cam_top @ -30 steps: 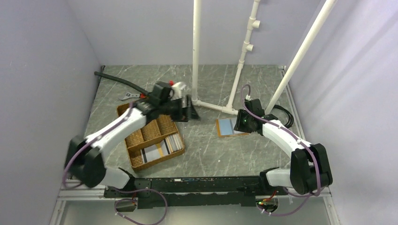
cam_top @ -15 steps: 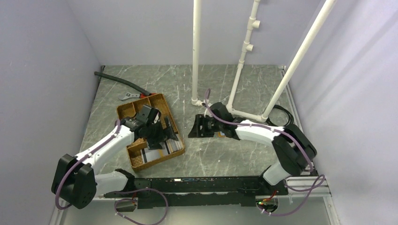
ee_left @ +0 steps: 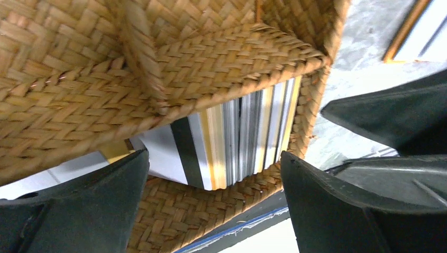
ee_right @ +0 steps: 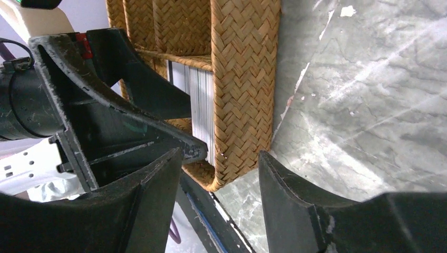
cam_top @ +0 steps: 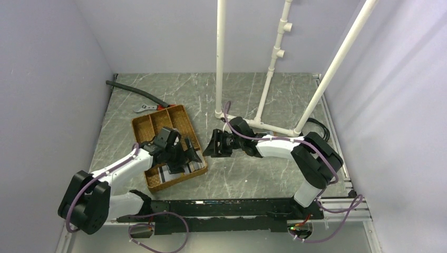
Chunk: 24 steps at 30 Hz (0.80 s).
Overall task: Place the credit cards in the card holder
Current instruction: Pick up the credit card from the storage box.
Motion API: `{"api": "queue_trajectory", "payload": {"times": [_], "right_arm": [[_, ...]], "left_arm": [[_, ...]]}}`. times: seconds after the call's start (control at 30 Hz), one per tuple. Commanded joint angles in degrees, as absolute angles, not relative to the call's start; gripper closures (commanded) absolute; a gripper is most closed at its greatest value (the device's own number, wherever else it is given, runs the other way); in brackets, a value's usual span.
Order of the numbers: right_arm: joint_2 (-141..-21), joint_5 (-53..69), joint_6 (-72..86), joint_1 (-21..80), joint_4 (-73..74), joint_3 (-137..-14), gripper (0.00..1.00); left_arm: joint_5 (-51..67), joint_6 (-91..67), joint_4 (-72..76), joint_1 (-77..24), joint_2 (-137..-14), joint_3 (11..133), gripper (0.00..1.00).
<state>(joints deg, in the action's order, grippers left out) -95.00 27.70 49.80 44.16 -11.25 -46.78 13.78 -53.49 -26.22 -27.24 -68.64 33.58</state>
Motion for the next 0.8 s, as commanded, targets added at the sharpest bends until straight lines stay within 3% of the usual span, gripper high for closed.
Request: {"api": "queue_trajectory", "payload": {"times": [0.0,0.17,0.3,0.47,0.5,0.77], "right_arm": [[-96.6,29.8,52.2,45.1,-16.2,-48.9,0.43],[-96.7,29.7,52.8,45.4,-16.6,-48.8,0.47],[-97.0,29.8,53.0,45.6,-16.7,-49.0,0.48],[-97.6,29.8,53.3,45.8,-16.7,-49.2,0.49],[-97.8,29.8,53.3,45.8,-16.7,-49.3,0.49],[-98.5,29.9,53.1,46.3,-16.1,-50.1,0.5]], "left_arm": [[17.2,-53.6,-13.8,-27.3,-67.1,30.6,0.0],[17.4,-53.9,-12.6,-27.3,-62.7,29.4,0.02],[16.5,-53.3,-14.1,-27.2,-62.4,30.4,0.1],[16.7,-53.7,-14.1,-27.2,-62.5,30.4,0.33],[16.3,-53.6,-14.6,-27.2,-62.6,30.5,0.42],[15.0,-52.7,-17.9,-27.2,-62.3,32.0,0.63]]}}
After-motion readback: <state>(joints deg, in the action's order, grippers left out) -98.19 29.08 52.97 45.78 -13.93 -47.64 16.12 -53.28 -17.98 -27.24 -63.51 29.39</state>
